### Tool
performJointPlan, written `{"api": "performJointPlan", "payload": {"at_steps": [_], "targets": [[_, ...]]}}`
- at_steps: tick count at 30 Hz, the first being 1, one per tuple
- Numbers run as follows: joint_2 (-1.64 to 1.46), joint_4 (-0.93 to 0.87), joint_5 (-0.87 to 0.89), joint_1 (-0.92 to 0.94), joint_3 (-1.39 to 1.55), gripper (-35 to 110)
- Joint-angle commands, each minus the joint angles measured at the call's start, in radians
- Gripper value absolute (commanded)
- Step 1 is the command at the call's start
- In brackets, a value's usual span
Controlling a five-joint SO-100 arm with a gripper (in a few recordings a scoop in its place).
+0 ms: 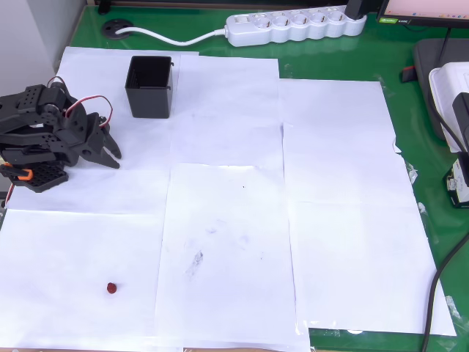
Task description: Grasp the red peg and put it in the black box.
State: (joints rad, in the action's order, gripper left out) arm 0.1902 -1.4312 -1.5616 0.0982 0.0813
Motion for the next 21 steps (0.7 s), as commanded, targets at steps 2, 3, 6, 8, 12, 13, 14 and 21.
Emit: {"api": "performJointPlan", "payload": {"at_steps": [2, 3, 6, 8, 12, 13, 14, 21], "targets": [[0.009, -0.058, -0.112, 0.025, 0.021, 0], [0.009, -0.048, -0.15, 0.023, 0.021, 0], [-0.011, 0.061, -0.149, 0.029, 0.029, 0], [-0.115, 0.218, -0.127, 0.038, 0.078, 0], [-0.414, 0.321, -0.118, 0.051, 0.325, 0], [-0.5, 0.321, -0.107, 0.055, 0.403, 0], [-0.588, 0.321, -0.095, 0.063, 0.485, 0], [-1.086, 0.295, -0.075, 0.172, 0.923, 0]]}}
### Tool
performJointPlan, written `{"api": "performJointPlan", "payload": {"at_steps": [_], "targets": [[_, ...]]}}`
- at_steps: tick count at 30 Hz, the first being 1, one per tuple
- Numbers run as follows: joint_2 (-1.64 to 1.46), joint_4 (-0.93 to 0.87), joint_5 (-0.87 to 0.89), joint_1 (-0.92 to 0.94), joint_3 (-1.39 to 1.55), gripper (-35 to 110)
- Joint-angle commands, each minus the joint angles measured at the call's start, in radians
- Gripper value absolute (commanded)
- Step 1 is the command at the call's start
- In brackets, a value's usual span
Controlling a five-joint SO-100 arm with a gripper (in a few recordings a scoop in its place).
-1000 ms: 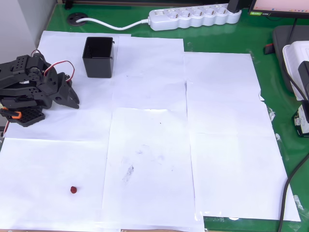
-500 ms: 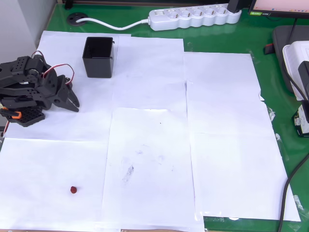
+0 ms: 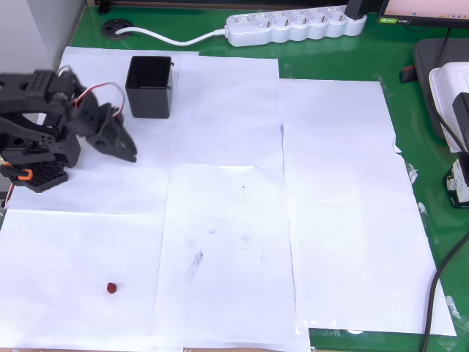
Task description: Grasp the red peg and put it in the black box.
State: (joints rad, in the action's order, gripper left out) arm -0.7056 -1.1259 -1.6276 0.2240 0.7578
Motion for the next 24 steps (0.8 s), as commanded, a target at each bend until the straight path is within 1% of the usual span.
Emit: {"api": "performJointPlan", "payload": {"at_steps": [1, 6, 10, 15, 19, 21, 24], "targets": [[-0.212, -0.011, -0.011, 0.061, 0.275, 0], [-0.302, -0.011, -0.018, 0.16, 0.396, 0], [-0.325, -0.014, -0.031, 0.252, 0.393, 0], [-0.339, 0.089, -0.014, 0.318, 0.242, 0], [-0.288, 0.164, 0.04, 0.319, 0.097, 0], [-0.255, 0.279, 0.137, 0.288, 0.009, 0], [-0.196, 0.486, 0.209, 0.255, -0.143, 0]]}}
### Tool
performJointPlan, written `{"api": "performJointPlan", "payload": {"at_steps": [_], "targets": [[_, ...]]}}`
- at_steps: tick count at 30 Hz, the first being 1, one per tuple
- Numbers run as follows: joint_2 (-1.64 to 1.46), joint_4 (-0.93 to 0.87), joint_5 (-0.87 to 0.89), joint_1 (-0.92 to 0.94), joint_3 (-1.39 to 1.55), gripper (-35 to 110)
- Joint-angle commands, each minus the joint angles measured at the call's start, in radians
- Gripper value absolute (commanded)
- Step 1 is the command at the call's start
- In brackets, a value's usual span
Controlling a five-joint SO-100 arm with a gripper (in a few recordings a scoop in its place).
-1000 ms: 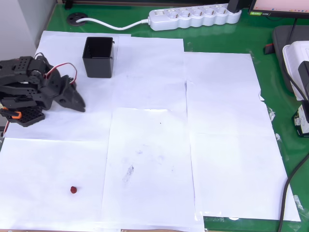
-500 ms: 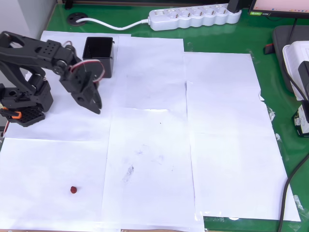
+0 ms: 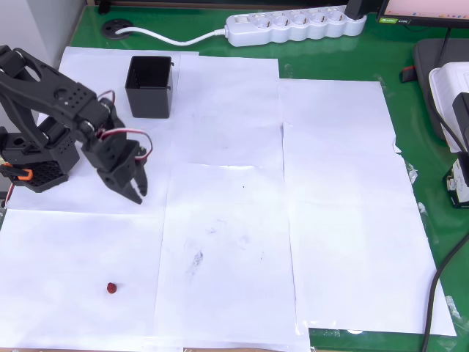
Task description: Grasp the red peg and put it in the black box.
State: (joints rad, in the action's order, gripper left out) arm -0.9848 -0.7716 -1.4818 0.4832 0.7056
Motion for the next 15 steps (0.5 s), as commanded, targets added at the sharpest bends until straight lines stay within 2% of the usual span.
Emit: {"api": "performJointPlan", "payload": {"at_steps": [1, 6, 11, 15], "targets": [[0.087, 0.202, 0.081, -0.009, -0.129, 0], [0.008, 0.893, 0.075, 0.035, -0.433, 0], [-0.086, 1.212, 0.009, 0.087, -0.586, 0], [-0.163, 1.301, -0.006, 0.115, -0.588, 0]]}}
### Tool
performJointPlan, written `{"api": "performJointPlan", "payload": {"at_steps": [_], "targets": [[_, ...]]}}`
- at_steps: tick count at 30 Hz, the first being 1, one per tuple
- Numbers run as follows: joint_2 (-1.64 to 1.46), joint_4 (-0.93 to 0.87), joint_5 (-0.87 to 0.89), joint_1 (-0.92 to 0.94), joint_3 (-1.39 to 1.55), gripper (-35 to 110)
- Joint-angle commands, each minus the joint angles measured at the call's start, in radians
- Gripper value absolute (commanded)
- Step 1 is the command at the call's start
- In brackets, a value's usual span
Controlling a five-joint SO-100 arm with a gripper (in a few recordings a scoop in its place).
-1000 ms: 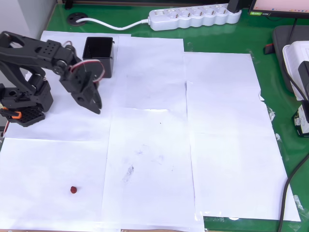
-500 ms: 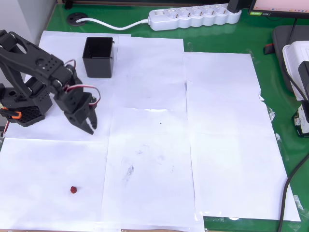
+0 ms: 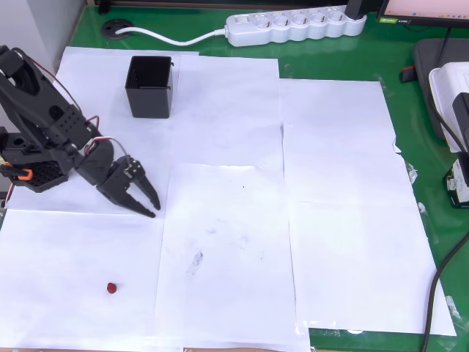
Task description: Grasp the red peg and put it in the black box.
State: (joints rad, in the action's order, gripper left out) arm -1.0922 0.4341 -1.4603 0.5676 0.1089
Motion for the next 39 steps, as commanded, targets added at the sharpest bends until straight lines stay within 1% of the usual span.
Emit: {"api": "performJointPlan", "payload": {"at_steps": [1, 6, 9, 12, 14, 23, 27, 34, 39], "targets": [[-0.077, 0.104, -0.052, 0.043, 0.008, 0], [-0.201, 0.25, -0.063, 0.06, 0.006, 0], [-0.301, 0.373, -0.028, 0.06, 0.002, 0], [-0.416, 0.511, -0.04, 0.067, -0.005, 0], [-0.469, 0.557, -0.055, 0.089, -0.002, 0], [-0.563, 0.609, -0.146, 0.186, 0.018, 0], [-0.574, 0.598, -0.172, 0.221, 0.021, 0], [-0.684, 0.676, -0.259, 0.364, 0.048, 0], [-0.686, 0.666, -0.281, 0.419, 0.049, 0]]}}
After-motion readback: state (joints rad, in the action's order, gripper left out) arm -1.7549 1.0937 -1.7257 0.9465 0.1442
